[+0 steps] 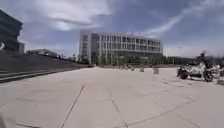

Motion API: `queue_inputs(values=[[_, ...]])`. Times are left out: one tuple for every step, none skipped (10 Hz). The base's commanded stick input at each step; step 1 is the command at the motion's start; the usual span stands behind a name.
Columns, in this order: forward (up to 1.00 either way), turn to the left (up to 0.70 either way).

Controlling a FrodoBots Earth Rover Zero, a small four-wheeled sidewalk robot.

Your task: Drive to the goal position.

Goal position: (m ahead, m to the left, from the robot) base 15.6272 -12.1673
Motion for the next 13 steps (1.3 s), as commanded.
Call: queue_inputs(values=[[0.60, 0.00], [0.60, 0.00], [0.60, 0.00], [0.60, 0.00], [0.60, 0.00], [0.60, 0.00], [0.60, 0.00], [0.60, 0.00], [0.60, 0.00], [0.60, 0.00], [0.60, 0.00], [0.60, 0.00], [0.60, 0.00]])
